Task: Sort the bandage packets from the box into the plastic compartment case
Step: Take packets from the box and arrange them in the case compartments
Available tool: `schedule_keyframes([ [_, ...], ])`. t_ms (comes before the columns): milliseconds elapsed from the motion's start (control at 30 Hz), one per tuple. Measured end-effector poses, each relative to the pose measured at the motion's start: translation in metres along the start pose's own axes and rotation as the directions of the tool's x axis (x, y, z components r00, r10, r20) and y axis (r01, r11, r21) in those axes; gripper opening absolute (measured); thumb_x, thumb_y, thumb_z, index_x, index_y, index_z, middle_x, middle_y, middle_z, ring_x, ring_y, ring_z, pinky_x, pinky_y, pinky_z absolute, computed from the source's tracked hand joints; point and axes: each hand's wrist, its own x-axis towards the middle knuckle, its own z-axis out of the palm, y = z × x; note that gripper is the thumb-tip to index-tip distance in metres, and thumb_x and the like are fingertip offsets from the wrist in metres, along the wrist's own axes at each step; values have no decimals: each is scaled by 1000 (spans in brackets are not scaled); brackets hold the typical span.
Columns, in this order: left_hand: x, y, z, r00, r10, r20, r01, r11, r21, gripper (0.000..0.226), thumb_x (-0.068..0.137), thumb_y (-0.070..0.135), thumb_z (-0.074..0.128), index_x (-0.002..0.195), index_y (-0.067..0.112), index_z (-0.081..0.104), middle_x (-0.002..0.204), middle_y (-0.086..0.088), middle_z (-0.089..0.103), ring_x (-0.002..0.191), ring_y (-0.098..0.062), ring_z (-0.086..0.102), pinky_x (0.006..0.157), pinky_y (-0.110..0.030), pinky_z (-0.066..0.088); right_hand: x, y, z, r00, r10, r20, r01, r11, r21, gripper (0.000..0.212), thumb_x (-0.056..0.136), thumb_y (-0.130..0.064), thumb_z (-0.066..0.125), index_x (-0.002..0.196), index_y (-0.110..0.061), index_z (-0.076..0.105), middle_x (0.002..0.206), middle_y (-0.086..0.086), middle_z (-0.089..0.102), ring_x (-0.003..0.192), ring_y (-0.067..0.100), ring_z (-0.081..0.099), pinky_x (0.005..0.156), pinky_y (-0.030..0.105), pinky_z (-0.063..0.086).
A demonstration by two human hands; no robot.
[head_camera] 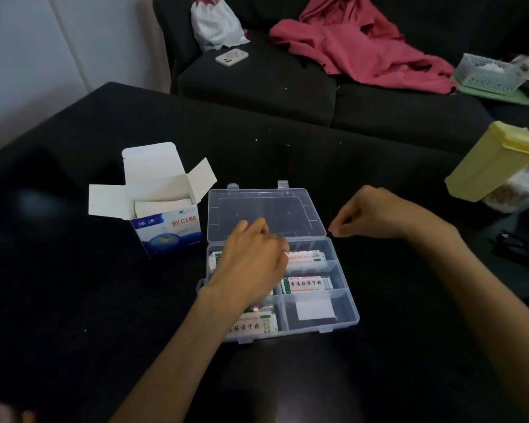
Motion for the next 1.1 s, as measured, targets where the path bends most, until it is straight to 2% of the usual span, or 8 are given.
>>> schedule_keyframes([
  [233, -1, 5, -1, 999, 4, 38, -5, 999, 44, 33, 99, 32, 34, 118, 29, 61, 108, 5, 61, 105, -11, 40, 94, -32, 29, 11, -16, 52, 986, 69, -153, -112, 949, -296, 15, 88, -22, 58, 101, -15, 61, 91, 0, 63, 81, 17, 61, 76, 32, 53],
  [367, -2, 7, -2, 1000, -14, 28, 13, 999, 41, 33, 99, 32, 35, 121, 29, 59, 110, 3, 58, 105, -12, 39, 93, -30, 28, 11, -24, 63, 988, 80, -132, -128, 906, -404, 8, 91, -15, 52, 91, -15, 44, 71, -1, 45, 59, 10, 45, 56, 23, 36],
  [567, -2, 6, -4, 998, -24, 50, 23, 1000, 15, 31, 99, 31, 36, 121, 31, 59, 110, 4, 56, 101, -10, 36, 90, -30, 29, 21, -20, 52, 981, 191, 39, -187, 977, -98, 13, 85, -13, 60, 77, -13, 50, 78, 2, 53, 72, 14, 54, 59, 22, 42],
  [633, -2, 6, -5, 998, -25, 49, 25, 1000, -1, 31, 99, 31, 37, 122, 32, 58, 109, 4, 55, 96, -9, 33, 88, -29, 29, 23, -12, 46, 979, 203, 35, -202, 979, -29, 6, 85, -15, 63, 85, -11, 59, 87, 4, 60, 80, 15, 59, 67, 24, 49],
  [733, -2, 4, -3, 998, -40, 58, 41, 999, -19, 32, 99, 31, 36, 125, 35, 56, 109, 4, 53, 96, -9, 33, 90, -29, 30, 27, -6, 45, 974, 218, -54, -219, 975, -27, 16, 84, -20, 66, 98, -14, 65, 96, 2, 65, 87, 16, 62, 78, 30, 53],
  [867, -2, 3, 0, 997, -47, 62, 49, 998, -25, 33, 99, 32, 36, 126, 37, 55, 110, 6, 52, 95, -9, 33, 87, -28, 30, 24, -9, 54, 975, 186, -121, -199, 975, -103, 21, 80, -28, 70, 97, -17, 65, 95, 0, 66, 82, 14, 62, 65, 24, 48],
  [967, -4, 5, -6, 997, -40, 66, 44, 997, -55, 34, 98, 31, 38, 130, 37, 51, 112, 6, 51, 95, -8, 32, 89, -27, 31, 21, -10, 59, 977, 169, -128, -182, 978, -99, 26, 77, -34, 73, 96, -17, 66, 92, -1, 66, 78, 14, 62, 69, 27, 52],
  [1100, -11, -3, -31, 991, -99, -84, 85, 984, -157, 32, 98, 26, 42, 125, 36, 54, 116, 14, 55, 101, -1, 38, 95, -26, 30, 8, -11, 46, 977, 137, -165, -145, 989, -34, 18, 83, -35, 67, 94, -22, 66, 90, -6, 63, 79, 10, 59, 68, 24, 50],
])
